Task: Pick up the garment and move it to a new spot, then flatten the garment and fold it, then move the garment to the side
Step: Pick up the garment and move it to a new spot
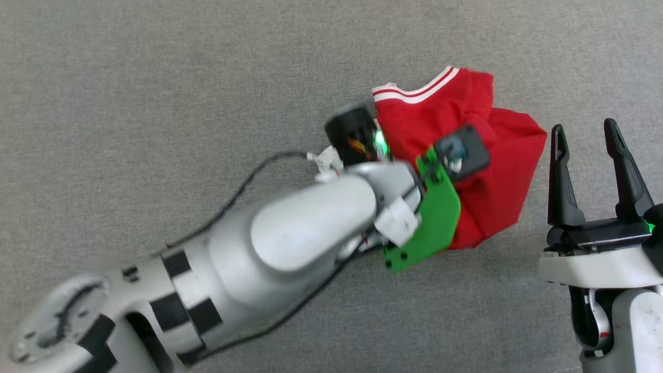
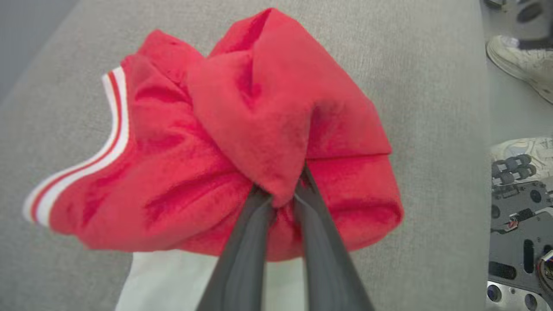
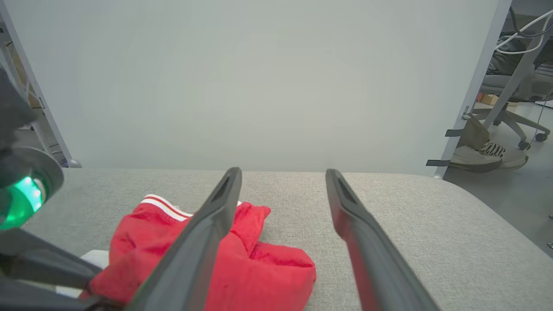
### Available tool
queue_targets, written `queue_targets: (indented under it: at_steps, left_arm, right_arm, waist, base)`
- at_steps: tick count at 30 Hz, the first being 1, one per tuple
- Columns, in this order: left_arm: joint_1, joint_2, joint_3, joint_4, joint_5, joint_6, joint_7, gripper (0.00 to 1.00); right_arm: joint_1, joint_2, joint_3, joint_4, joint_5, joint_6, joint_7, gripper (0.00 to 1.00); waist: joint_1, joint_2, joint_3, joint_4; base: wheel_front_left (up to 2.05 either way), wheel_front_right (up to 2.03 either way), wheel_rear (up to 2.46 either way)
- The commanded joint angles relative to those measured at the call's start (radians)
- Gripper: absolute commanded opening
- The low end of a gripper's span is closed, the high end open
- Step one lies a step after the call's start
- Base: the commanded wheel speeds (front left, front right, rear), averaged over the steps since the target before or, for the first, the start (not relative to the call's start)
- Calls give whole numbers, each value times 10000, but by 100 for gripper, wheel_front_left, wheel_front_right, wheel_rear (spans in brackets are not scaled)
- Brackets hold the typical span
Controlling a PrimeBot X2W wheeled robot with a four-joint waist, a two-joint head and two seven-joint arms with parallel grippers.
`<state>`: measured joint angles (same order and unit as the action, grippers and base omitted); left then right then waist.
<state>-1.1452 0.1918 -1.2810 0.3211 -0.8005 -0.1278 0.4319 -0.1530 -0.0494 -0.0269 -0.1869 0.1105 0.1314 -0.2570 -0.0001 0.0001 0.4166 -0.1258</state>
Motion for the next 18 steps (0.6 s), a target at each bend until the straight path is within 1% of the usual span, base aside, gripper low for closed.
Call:
queue_targets:
  at_steps: [1, 5, 7, 8, 9, 10, 13, 14, 15, 18]
  left_arm:
    - [952, -249, 10, 224, 525, -29, 364, 0]
    - [1612, -405, 9, 274, 1069, -29, 644, 0]
    - [1649, -456, 9, 349, 1155, -29, 235, 0]
    - [1569, -490, 9, 439, 1254, -29, -147, 25]
    - [1481, -517, 9, 516, 1378, -29, -488, 71]
    - [1355, -549, 9, 680, 1488, -29, -1035, 100]
    - [1034, -656, 58, 1222, 1741, -25, -2696, 100]
    - [974, -697, 167, 1415, 1924, 46, -3333, 100]
    - [986, -752, 315, 1565, 2046, 213, -3936, 100]
    - [1194, -818, 671, 1823, 2162, 686, -5121, 100]
  right_arm:
    - [-275, -9, -19, -31, 19, -7, -47, 100]
    - [-351, -9, 14, 17, -27, -7, -47, 100]
    - [-327, -9, -1, 38, -60, -7, -47, 100]
    - [-287, -9, 1, 53, -87, -7, -47, 100]
    - [-245, -9, 6, 68, -109, -7, -47, 100]
    - [-184, -9, -1, 92, -142, -7, -47, 100]
    - [21, -9, -43, 199, -196, -7, -47, 100]
    - [105, -9, -52, 244, -225, -7, -47, 100]
    - [196, -9, -75, 267, -260, -7, -47, 100]
    - [411, -9, -127, 319, -343, -7, -47, 100]
  waist:
    - [1, -1, 217, -71]
    - [1, -1, 232, -50]
    - [1, -1, 152, 26]
    - [1, -1, 69, 82]
    - [1, -1, 1, 122]
    - [1, -1, -129, 196]
    - [1, -1, -505, 393]
    - [1, -1, -677, 475]
    - [1, -1, -825, 563]
    - [1, -1, -1195, 794]
  base:
    - [0, 0, 0]
    - [0, 0, 0]
    - [0, 0, 0]
    - [0, 0, 0]
    - [0, 0, 0]
    - [0, 0, 0]
    - [0, 0, 0]
    - [0, 0, 0]
    - [0, 0, 0]
    - [0, 0, 0]
